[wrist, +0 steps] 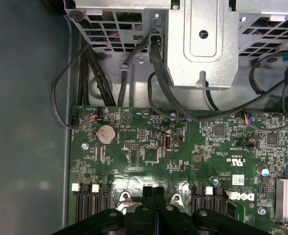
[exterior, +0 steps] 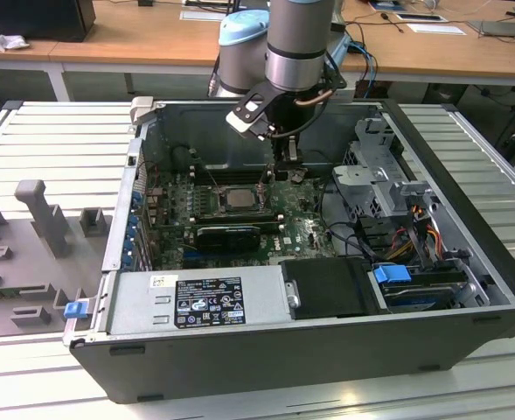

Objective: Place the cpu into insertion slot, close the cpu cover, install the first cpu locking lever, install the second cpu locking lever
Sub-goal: 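Close the cpu cover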

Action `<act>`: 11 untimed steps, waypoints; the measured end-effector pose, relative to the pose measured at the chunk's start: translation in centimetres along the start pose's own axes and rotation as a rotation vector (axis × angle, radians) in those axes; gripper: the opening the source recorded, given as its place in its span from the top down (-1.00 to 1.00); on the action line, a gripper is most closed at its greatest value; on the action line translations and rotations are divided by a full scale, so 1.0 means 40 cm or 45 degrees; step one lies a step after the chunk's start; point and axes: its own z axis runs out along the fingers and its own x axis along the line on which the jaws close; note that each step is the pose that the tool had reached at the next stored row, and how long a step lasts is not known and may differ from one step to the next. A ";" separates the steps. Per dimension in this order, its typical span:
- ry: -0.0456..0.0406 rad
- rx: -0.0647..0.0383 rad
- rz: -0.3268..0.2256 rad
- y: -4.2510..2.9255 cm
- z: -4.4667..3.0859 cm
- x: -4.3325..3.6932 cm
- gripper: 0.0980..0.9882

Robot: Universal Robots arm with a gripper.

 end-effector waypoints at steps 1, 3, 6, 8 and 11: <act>0.000 0.000 0.000 -0.003 0.000 0.000 0.98; 0.000 0.000 0.000 -0.006 0.000 0.000 0.98; 0.000 0.000 0.000 -0.012 0.000 0.000 0.98; 0.000 0.000 0.000 -0.014 0.000 0.000 0.98; 0.000 0.000 0.000 -0.016 -0.001 0.000 0.98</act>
